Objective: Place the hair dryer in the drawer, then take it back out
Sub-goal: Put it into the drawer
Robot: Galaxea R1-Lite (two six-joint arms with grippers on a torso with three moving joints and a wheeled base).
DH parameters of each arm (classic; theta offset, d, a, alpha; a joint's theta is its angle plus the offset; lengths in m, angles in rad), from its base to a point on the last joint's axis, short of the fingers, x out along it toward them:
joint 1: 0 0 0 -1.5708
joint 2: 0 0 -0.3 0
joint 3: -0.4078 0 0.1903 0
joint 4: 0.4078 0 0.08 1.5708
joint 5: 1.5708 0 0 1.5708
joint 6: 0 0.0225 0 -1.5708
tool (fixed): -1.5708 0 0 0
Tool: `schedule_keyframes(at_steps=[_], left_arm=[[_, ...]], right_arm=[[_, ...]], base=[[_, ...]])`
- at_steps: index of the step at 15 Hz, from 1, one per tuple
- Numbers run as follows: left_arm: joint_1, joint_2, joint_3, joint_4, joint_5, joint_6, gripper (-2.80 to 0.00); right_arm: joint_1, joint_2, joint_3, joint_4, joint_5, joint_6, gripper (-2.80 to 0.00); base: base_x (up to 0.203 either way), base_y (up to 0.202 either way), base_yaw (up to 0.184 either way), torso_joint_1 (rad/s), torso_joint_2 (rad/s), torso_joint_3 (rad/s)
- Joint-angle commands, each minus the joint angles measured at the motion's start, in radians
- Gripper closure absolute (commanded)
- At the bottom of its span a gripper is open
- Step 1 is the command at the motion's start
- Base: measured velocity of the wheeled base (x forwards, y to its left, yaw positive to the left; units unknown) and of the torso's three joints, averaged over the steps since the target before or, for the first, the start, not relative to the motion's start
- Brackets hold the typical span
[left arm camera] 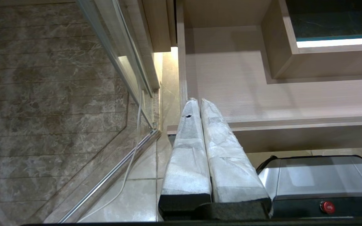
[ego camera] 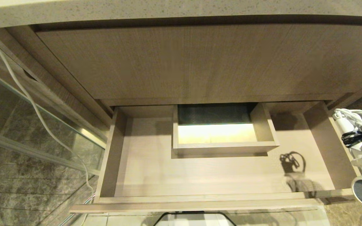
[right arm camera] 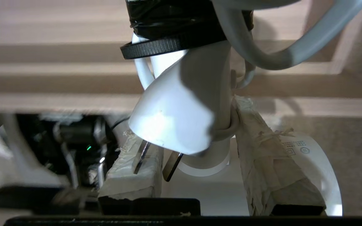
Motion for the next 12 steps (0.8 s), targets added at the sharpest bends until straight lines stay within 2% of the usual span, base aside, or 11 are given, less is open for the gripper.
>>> schedule_keyframes(at_steps=[1, 5, 9, 12], left_arm=[[0.0, 0.0, 0.002, 0.0, 0.0, 0.0, 0.0], [0.0, -0.002, 0.001, 0.0, 0.0, 0.0, 0.0], [0.0, 0.0, 0.001, 0.0, 0.0, 0.0, 0.0], [0.0, 0.0, 0.001, 0.0, 0.0, 0.0, 0.0]], right_arm=[[0.047, 0.122, -0.018, -0.062, -0.074, 0.043, 0.0], [0.091, 0.266, -0.058, -0.212, -0.157, 0.093, 0.0], [0.096, 0.388, -0.132, -0.292, -0.164, 0.095, 0.0], [0.096, 0.456, -0.188, -0.304, -0.164, 0.093, 0.0]], base=[[0.0, 0.0, 0.0, 0.0, 0.0, 0.0], [0.0, 0.0, 0.0, 0.0, 0.0, 0.0], [0.0, 0.0, 0.0, 0.0, 0.0, 0.0], [0.0, 0.0, 0.0, 0.0, 0.0, 0.0]])
